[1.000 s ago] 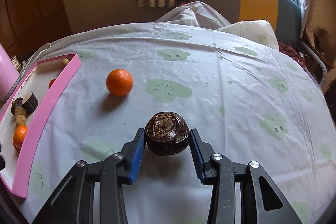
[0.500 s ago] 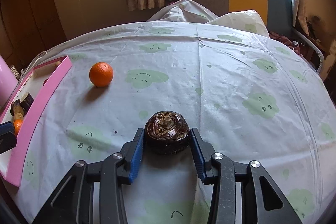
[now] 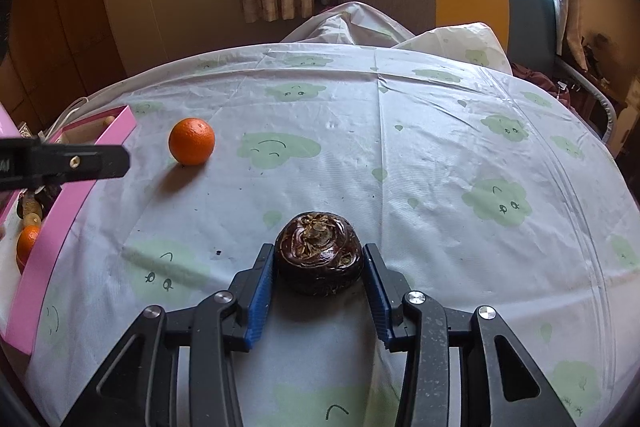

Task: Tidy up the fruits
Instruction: 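Grasp the orange with the left gripper while the right gripper holds the taro, then lower the orange into the tray with the left gripper and release it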

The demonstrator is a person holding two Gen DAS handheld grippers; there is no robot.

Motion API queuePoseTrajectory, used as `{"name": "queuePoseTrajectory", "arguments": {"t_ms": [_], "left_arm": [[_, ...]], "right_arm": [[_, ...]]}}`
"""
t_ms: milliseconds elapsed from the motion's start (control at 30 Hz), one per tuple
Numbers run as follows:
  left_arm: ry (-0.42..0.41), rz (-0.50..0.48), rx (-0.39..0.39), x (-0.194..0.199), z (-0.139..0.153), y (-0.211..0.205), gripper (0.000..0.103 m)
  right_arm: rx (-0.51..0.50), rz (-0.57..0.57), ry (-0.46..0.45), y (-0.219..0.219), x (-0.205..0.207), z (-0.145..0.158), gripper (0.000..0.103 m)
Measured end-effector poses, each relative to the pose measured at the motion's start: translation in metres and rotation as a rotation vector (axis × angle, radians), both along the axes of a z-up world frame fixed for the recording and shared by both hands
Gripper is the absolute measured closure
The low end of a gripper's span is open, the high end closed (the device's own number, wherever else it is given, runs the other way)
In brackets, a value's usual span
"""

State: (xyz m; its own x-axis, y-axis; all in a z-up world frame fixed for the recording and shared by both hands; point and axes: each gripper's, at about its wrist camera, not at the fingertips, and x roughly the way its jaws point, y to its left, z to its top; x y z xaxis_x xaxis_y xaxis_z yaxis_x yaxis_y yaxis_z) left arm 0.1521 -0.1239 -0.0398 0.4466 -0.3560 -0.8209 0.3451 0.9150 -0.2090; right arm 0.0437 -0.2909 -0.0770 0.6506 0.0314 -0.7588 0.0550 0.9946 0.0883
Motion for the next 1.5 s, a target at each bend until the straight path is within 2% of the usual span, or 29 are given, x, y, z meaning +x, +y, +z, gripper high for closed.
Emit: {"name": "queuePoseTrajectory", "arguments": {"t_ms": [133,300,367,400,433,600,967,1233,1500], "left_arm": [[0.008,-0.003,0.046,0.022,-0.01,-0.017,0.043],[0.021,0.02,0.063,0.043,-0.024,-0.026,0.043],[0.032,0.024,0.057,0.049,-0.029,-0.029,0.051],[0.027,0.007,0.058,0.05,-0.031,-0.031,0.064],[0.019,0.0,0.062,0.048,-0.031,-0.032,0.064],[-0.035,-0.023,0.093,0.024,-0.028,-0.03,0.064],[-0.075,0.016,0.066,-0.039,-0.014,-0.003,0.065],[-0.119,0.043,0.043,-0.068,0.005,0.019,0.065],[-0.157,0.113,0.038,-0.087,0.017,0.06,0.065]], "right_arm": [[0.001,0.0,-0.002,0.0,0.0,0.0,0.059],[-0.002,-0.001,-0.002,0.0,0.0,0.0,0.059],[-0.006,-0.001,-0.002,0.001,0.0,0.0,0.059],[-0.007,-0.001,-0.002,0.001,0.0,0.0,0.059],[-0.007,-0.001,-0.002,0.001,0.0,0.0,0.059],[-0.008,-0.001,-0.001,0.001,0.0,0.0,0.059],[-0.025,0.0,-0.001,0.003,0.0,0.0,0.059],[-0.043,0.0,0.0,0.005,0.0,0.0,0.06],[-0.067,0.0,0.002,0.008,0.0,0.0,0.06]]}}
